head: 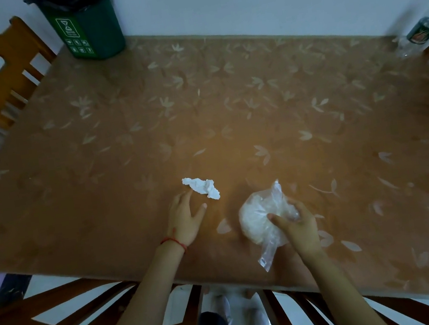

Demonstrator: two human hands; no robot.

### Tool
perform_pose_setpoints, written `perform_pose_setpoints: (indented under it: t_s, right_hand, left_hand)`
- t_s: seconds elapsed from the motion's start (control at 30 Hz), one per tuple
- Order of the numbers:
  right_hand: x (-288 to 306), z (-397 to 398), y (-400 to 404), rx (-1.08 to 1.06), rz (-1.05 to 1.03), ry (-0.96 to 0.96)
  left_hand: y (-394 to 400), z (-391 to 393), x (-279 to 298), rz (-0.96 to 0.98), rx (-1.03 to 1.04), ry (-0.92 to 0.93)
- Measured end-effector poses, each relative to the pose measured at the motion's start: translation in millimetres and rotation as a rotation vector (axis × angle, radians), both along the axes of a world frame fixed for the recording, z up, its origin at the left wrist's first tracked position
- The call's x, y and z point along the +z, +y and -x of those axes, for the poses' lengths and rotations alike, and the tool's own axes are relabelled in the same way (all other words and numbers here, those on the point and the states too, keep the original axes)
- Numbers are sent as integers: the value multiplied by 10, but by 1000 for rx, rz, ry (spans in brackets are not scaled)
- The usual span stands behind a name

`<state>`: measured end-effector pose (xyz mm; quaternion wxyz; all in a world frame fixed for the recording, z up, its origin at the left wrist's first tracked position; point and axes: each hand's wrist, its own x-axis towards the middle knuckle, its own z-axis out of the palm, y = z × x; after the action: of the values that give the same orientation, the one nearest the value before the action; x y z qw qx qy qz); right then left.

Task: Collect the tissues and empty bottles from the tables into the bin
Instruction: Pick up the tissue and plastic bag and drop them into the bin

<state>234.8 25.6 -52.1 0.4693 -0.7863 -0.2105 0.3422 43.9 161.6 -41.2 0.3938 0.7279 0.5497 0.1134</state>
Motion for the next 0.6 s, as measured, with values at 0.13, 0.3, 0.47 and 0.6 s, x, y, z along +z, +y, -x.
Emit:
perform_pose_setpoints:
  t_s: [0.13, 0.3, 0.47, 0.6]
  right_hand:
    - [26, -10, 7, -24, -16, 19]
    - [17, -31, 16, -53, -32, 27]
    - [9, -60, 20, -61, -27, 21]
    - [-21, -76, 7, -71, -16, 18]
  left_hand:
    - [219, -212, -32, 23, 149, -111]
    - [436, -407, -300, 119, 298, -121]
    - [479, -554, -439, 93, 253, -21]
    - [485, -576, -524, 13, 199, 69]
